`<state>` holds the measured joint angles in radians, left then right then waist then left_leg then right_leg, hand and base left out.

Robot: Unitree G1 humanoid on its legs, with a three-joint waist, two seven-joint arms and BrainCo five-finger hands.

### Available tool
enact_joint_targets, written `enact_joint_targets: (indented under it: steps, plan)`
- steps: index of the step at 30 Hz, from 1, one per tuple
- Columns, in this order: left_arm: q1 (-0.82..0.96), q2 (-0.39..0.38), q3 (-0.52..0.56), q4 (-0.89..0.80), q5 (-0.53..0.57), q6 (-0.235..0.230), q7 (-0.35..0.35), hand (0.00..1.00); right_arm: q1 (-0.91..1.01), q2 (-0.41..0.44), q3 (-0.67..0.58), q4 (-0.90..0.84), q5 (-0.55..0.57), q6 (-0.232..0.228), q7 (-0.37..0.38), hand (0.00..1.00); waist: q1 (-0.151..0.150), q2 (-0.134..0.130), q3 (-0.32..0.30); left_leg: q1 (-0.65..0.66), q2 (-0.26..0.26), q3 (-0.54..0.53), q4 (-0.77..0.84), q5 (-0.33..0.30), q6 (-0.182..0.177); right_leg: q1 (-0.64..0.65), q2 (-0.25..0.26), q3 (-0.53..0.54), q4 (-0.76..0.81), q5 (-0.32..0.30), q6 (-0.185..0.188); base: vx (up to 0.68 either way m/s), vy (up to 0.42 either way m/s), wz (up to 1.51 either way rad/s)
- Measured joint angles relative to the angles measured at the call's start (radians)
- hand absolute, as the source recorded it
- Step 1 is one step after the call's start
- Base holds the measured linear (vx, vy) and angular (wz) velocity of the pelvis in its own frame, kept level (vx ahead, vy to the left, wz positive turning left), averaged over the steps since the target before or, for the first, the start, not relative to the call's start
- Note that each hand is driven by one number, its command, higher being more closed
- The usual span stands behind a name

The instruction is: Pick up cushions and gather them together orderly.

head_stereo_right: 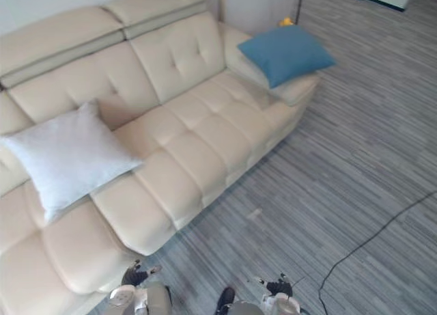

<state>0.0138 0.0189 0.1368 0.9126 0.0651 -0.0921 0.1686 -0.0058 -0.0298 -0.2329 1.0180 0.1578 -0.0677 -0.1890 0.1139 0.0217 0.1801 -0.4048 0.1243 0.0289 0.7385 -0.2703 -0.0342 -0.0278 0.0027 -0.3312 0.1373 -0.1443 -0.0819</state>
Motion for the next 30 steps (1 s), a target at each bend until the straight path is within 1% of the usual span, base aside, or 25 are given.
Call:
enact_joint_targets:
  steps: [1, 2, 3, 4, 5, 7, 8, 9, 10, 12, 13, 14, 16, 17, 18, 19, 21, 22, 23, 24, 25, 26, 28, 29, 30]
  plan:
    - [0.000, -0.006, 0.002, -0.001, 0.000, 0.000, -0.001, 0.00, 0.000, 0.015, -0.001, -0.029, 0.000, -0.001, -0.008, 0.00, 0.002, 0.000, -0.001, -0.010, -0.050, -0.052, -0.134, 0.010, -0.013, 0.004, -0.002, 0.031, 0.005, -0.013, 0.013, 0.24, 0.122, -0.63]
    - [-0.001, -0.008, 0.002, -0.001, 0.000, 0.000, -0.001, 0.00, -0.003, 0.018, 0.000, -0.035, -0.001, -0.002, -0.009, 0.00, 0.003, -0.001, -0.001, -0.009, -0.063, -0.070, -0.175, 0.018, -0.020, 0.003, -0.003, 0.044, 0.009, -0.018, 0.017, 0.27, 0.164, -0.91]
    - [-0.001, -0.016, 0.004, -0.001, -0.006, -0.001, -0.002, 0.00, -0.005, 0.028, 0.001, -0.062, -0.001, -0.002, -0.010, 0.00, 0.019, 0.006, -0.004, 0.000, -0.086, -0.126, -0.306, 0.060, -0.029, -0.003, -0.001, 0.097, 0.040, -0.044, 0.037, 0.40, 0.252, -1.24]
    - [0.000, -0.018, 0.012, 0.002, -0.010, -0.001, -0.005, 0.00, -0.004, 0.040, 0.003, -0.062, -0.002, -0.002, -0.009, 0.00, 0.043, 0.003, -0.009, 0.033, -0.089, -0.118, -0.317, 0.140, -0.024, -0.006, -0.001, 0.159, 0.073, -0.072, 0.059, 0.50, 0.294, -1.54]
    - [0.007, -0.022, 0.027, 0.003, -0.010, -0.001, -0.010, 0.00, -0.004, 0.062, 0.004, -0.063, -0.003, -0.001, -0.009, 0.00, 0.051, -0.020, -0.029, 0.046, -0.097, -0.071, -0.306, 0.109, -0.001, -0.006, -0.018, 0.213, 0.081, -0.088, 0.080, 0.39, 0.214, -1.12]
    - [0.018, -0.016, 0.039, 0.003, -0.012, -0.002, -0.017, 0.00, 0.003, 0.075, 0.005, -0.064, -0.004, 0.000, -0.007, 0.00, 0.057, -0.041, -0.049, 0.069, -0.101, -0.003, -0.296, 0.069, 0.016, -0.012, -0.046, 0.259, 0.118, -0.109, 0.110, 0.34, 0.155, -0.91]
    - [0.025, -0.016, 0.043, 0.003, -0.021, 0.000, -0.018, 0.00, 0.006, 0.078, 0.010, -0.065, -0.014, 0.000, -0.002, 0.00, 0.069, -0.050, -0.056, 0.117, -0.103, 0.066, -0.292, 0.047, 0.042, -0.030, -0.079, 0.285, 0.216, -0.138, 0.142, 0.42, 0.194, -1.00]
    - [0.029, -0.017, 0.042, 0.002, -0.023, 0.001, -0.019, 0.00, 0.007, 0.076, 0.012, -0.065, -0.022, 0.001, 0.002, 0.00, 0.069, -0.048, -0.059, 0.132, -0.104, 0.082, -0.289, 0.034, 0.051, -0.034, -0.088, 0.284, 0.247, -0.144, 0.153, 0.46, 0.213, -1.20]
    - [0.039, -0.016, 0.040, 0.003, -0.028, 0.004, -0.020, 0.00, 0.008, 0.075, 0.014, -0.064, -0.042, 0.001, 0.018, 0.00, 0.067, -0.045, -0.064, 0.188, -0.104, 0.132, -0.284, -0.006, 0.068, -0.072, -0.115, 0.275, 0.397, -0.154, 0.210, 0.37, 0.166, -0.81]
    - [0.040, -0.011, 0.038, 0.015, -0.027, 0.013, -0.021, 0.00, 0.007, 0.072, 0.010, -0.050, -0.054, 0.004, 0.027, 0.00, 0.058, -0.039, -0.062, 0.258, -0.097, 0.155, -0.290, -0.038, 0.073, -0.148, -0.166, 0.198, 0.597, -0.144, 0.257, 0.35, 0.114, -0.67]
    - [0.040, -0.007, 0.035, 0.022, -0.027, 0.013, -0.021, 0.00, 0.006, 0.070, 0.009, -0.043, -0.059, 0.007, 0.028, 0.00, 0.051, -0.037, -0.061, 0.273, -0.093, 0.156, -0.291, -0.038, 0.073, -0.154, -0.181, 0.165, 0.628, -0.147, 0.239, 0.33, 0.043, -0.41]
    - [0.040, 0.003, 0.024, 0.035, -0.029, 0.014, -0.021, 0.00, -0.001, 0.063, 0.005, -0.019, -0.064, 0.010, 0.031, 0.00, 0.045, -0.028, -0.056, 0.337, -0.074, 0.174, -0.318, -0.038, 0.072, -0.158, -0.217, 0.065, 0.653, -0.171, 0.187, 0.28, 0.002, -0.35]
    - [0.045, 0.017, 0.019, 0.045, -0.028, 0.014, -0.020, 0.00, 0.000, 0.044, 0.005, 0.018, -0.078, 0.011, 0.033, 0.00, 0.038, -0.004, -0.053, 0.423, -0.026, 0.196, -0.370, -0.038, 0.071, -0.170, -0.224, -0.068, 0.552, -0.179, 0.130, 0.35, -0.046, -0.52]
    - [0.047, 0.023, 0.015, 0.049, -0.029, 0.014, -0.020, 0.00, -0.012, 0.038, 0.006, 0.025, -0.078, 0.012, 0.033, 0.00, 0.034, -0.004, -0.055, 0.441, -0.015, 0.211, -0.382, -0.038, 0.071, -0.186, -0.221, -0.085, 0.508, -0.170, 0.123, 0.34, -0.087, -0.51]
    - [0.048, 0.036, -0.003, 0.059, -0.029, 0.016, -0.020, 0.00, -0.016, 0.028, 0.006, 0.028, -0.078, 0.014, 0.033, 0.00, 0.027, -0.005, -0.056, 0.465, -0.006, 0.224, -0.405, -0.037, 0.069, -0.219, -0.212, -0.095, 0.430, -0.136, 0.120, 0.28, -0.108, -0.50]
    - [0.049, 0.047, -0.018, 0.075, -0.029, 0.019, -0.019, 0.00, -0.020, 0.009, 0.006, 0.031, -0.078, 0.017, 0.033, 0.00, 0.009, -0.011, -0.058, 0.496, -0.007, 0.239, -0.436, -0.036, 0.038, -0.265, -0.191, -0.084, 0.285, -0.021, 0.107, 0.29, -0.134, -0.41]
    - [0.053, 0.059, -0.019, 0.077, -0.029, 0.019, -0.019, 0.00, -0.015, 0.003, 0.006, 0.046, -0.078, 0.018, 0.032, 0.00, -0.006, -0.042, -0.062, 0.522, -0.035, 0.217, -0.455, -0.037, 0.019, -0.279, -0.182, -0.038, 0.202, 0.111, 0.071, 0.34, -0.228, -0.11]
    - [0.046, 0.062, -0.018, 0.090, -0.029, 0.021, -0.017, 0.00, -0.010, -0.019, 0.003, 0.066, -0.078, 0.020, 0.036, 0.00, -0.016, -0.037, -0.060, 0.552, -0.043, 0.168, -0.458, -0.048, -0.001, -0.286, -0.171, -0.012, 0.246, 0.125, 0.045, 0.35, -0.262, -0.12]
    - [0.049, 0.054, -0.018, 0.091, -0.028, 0.019, -0.017, 0.00, -0.011, -0.037, 0.001, 0.073, -0.077, 0.021, 0.034, 0.00, -0.015, -0.017, -0.063, 0.558, -0.023, 0.143, -0.448, -0.047, -0.003, -0.284, -0.153, -0.014, 0.258, 0.111, 0.043, 0.34, -0.282, -0.20]
    - [0.057, 0.044, -0.017, 0.094, -0.027, 0.019, -0.018, 0.00, -0.010, -0.053, 0.000, 0.076, -0.078, 0.020, 0.035, 0.00, -0.016, -0.002, -0.075, 0.535, -0.004, 0.107, -0.380, -0.049, -0.012, -0.275, -0.130, -0.014, 0.244, 0.065, 0.046, 0.41, -0.292, -0.27]
    - [0.058, 0.033, -0.013, 0.092, -0.027, 0.018, -0.019, 0.00, -0.010, -0.060, -0.002, 0.082, -0.078, 0.019, 0.034, 0.00, -0.017, 0.030, -0.072, 0.430, 0.049, 0.045, -0.151, -0.033, -0.027, -0.236, -0.074, -0.028, 0.206, 0.035, 0.043, 0.42, -0.300, -0.16]
    - [0.057, 0.031, -0.013, 0.089, -0.028, 0.018, -0.020, 0.00, -0.011, -0.062, -0.002, 0.091, -0.078, 0.020, 0.033, 0.00, -0.017, 0.052, -0.072, 0.381, 0.071, 0.014, -0.039, 0.001, -0.027, -0.212, -0.052, -0.038, 0.194, 0.027, 0.038, 0.37, -0.221, -0.11]
    - [0.056, 0.036, -0.008, 0.071, -0.031, 0.017, -0.021, 0.00, -0.015, -0.063, 0.001, 0.102, -0.077, 0.025, 0.031, 0.00, -0.011, 0.060, -0.038, 0.248, 0.116, -0.019, 0.275, 0.082, 0.000, -0.111, 0.003, -0.036, 0.152, -0.013, 0.001, 0.30, -0.136, -0.12]
    - [0.055, 0.041, -0.009, 0.067, -0.031, 0.016, -0.021, 0.00, -0.016, -0.063, 0.002, 0.104, -0.077, 0.028, 0.029, 0.00, -0.009, 0.056, -0.030, 0.221, 0.114, -0.011, 0.315, 0.066, 0.007, -0.087, 0.006, -0.033, 0.144, -0.020, -0.006, 0.36, -0.141, -0.16]
    - [0.056, 0.056, -0.017, 0.054, -0.030, 0.015, -0.020, 0.00, -0.019, -0.058, -0.001, 0.113, -0.076, 0.030, 0.024, 0.00, -0.006, 0.036, -0.018, 0.168, 0.090, 0.016, 0.324, 0.033, 0.010, -0.027, 0.005, -0.020, 0.109, -0.027, -0.012, 0.28, -0.109, -0.14]
